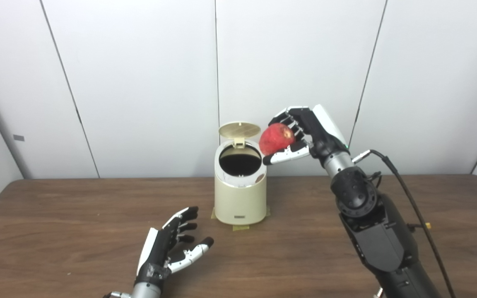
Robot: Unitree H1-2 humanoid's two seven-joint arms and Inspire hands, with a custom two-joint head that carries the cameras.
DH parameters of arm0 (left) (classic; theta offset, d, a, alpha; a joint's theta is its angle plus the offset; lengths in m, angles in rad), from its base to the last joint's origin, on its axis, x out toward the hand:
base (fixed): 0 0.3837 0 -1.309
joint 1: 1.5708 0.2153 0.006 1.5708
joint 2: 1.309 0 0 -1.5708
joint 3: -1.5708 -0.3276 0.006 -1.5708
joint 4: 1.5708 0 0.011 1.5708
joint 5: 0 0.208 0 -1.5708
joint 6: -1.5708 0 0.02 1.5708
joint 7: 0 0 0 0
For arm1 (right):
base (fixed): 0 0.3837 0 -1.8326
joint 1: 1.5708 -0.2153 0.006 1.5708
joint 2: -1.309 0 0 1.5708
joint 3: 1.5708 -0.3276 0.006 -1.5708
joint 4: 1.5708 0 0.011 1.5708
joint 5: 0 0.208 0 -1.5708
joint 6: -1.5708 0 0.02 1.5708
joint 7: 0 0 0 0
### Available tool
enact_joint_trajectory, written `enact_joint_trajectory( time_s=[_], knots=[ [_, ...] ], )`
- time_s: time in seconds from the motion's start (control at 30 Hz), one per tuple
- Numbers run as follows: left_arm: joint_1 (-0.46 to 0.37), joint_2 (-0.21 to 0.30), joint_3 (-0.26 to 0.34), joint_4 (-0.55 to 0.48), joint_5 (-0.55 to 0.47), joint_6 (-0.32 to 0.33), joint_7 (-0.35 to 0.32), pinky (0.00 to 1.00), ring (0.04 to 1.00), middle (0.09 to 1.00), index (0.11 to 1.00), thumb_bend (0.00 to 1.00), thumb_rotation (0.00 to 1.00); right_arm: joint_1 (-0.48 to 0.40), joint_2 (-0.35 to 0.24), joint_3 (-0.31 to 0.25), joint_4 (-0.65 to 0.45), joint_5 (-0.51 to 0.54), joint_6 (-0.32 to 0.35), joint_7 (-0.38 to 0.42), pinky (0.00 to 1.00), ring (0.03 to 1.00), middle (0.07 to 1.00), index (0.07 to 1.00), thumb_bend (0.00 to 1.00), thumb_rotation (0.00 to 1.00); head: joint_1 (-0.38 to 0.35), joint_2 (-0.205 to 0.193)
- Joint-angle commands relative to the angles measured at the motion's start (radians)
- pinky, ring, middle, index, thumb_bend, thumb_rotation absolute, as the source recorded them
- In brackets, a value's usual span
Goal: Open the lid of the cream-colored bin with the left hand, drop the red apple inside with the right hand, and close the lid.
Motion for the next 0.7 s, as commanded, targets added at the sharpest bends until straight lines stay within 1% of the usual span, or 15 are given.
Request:
enact_joint_trajectory(
  time_s=[0.0, 0.13, 0.27, 0.4, 0.67],
  knots=[
    [-0.045, -0.004, 0.001, -0.026, 0.005, -0.035, 0.013, 0.7, 0.792, 0.855, 0.852, 0.63, 0.21, -0.062, 0.012, -0.003, -0.01, -0.008, 0.0, -0.016, 0.29, 0.379, 0.49, 0.532, 0.51, 0.0, 0.0, 0.003],
    [-0.045, -0.006, 0.002, -0.031, 0.005, -0.03, 0.013, 0.7, 0.789, 0.85, 0.846, 0.63, 0.19, -0.068, 0.026, 0.002, 0.02, -0.01, -0.004, -0.014, 0.29, 0.381, 0.493, 0.519, 0.52, 0.0, -0.004, 0.007],
    [-0.044, -0.007, 0.001, -0.038, 0.011, -0.025, 0.014, 0.69, 0.785, 0.846, 0.845, 0.63, 0.2, -0.072, 0.035, 0.009, 0.045, -0.009, -0.003, -0.008, 0.29, 0.385, 0.501, 0.517, 0.52, 0.0, 0.003, 0.012],
    [-0.044, -0.014, 0.006, -0.046, 0.006, -0.011, 0.017, 0.69, 0.779, 0.841, 0.84, 0.64, 0.21, -0.075, 0.042, 0.007, 0.097, 0.004, -0.036, -0.021, 0.32, 0.403, 0.507, 0.498, 0.52, 0.0, 0.005, 0.014],
    [-0.038, -0.018, 0.002, -0.051, 0.011, -0.016, 0.018, 0.68, 0.774, 0.841, 0.844, 0.63, 0.19, -0.102, 0.053, 0.013, 0.196, 0.002, -0.082, -0.06, 0.33, 0.401, 0.509, 0.495, 0.52, 0.0, 0.017, 0.023]
  ],
)
